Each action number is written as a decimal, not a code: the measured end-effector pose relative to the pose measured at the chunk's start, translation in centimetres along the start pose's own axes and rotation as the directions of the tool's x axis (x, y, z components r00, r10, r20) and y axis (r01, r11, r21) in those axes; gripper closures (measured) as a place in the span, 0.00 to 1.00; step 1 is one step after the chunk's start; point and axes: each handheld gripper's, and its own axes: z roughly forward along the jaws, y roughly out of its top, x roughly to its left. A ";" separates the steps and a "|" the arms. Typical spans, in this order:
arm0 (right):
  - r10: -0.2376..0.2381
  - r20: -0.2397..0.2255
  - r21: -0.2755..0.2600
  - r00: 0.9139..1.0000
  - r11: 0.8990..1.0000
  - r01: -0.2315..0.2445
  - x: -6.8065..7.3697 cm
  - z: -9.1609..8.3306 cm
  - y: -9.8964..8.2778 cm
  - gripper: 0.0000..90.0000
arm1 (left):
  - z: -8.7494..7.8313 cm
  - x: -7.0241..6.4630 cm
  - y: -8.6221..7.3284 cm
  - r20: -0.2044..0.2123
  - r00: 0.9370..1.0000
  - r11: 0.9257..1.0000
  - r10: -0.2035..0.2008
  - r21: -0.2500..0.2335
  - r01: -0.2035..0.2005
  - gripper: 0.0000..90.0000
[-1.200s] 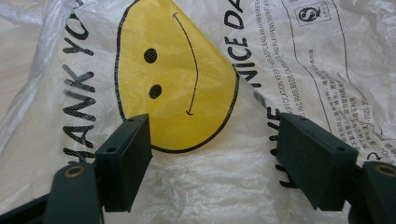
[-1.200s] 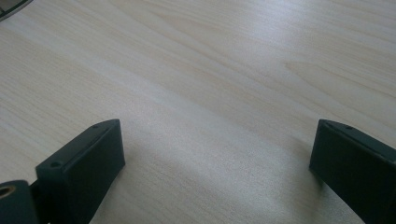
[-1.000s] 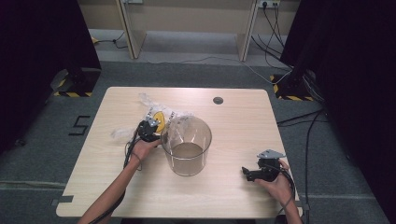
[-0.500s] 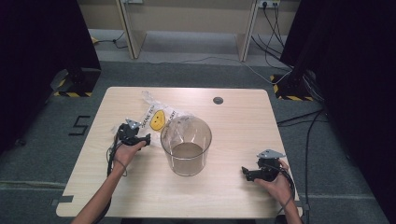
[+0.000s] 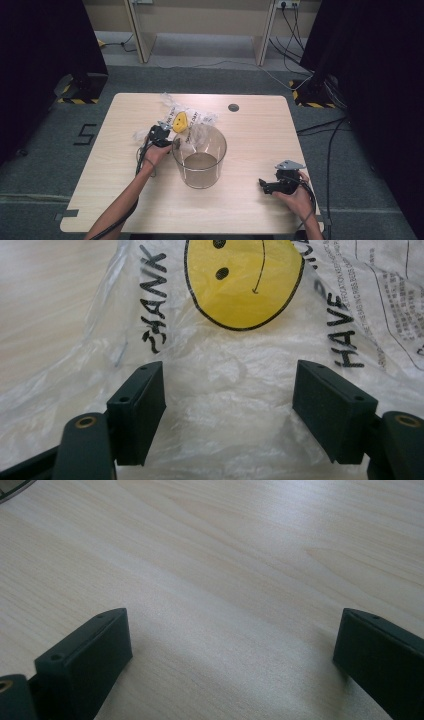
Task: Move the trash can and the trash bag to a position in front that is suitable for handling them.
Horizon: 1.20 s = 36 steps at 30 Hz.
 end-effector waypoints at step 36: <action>0.084 -0.140 -0.113 0.987 0.989 -0.101 -1.3 2.5 7.5 0.25 | -5.2 3.8 -1.4 0.247 0.958 0.972 -0.147 -0.141 0.186 0.29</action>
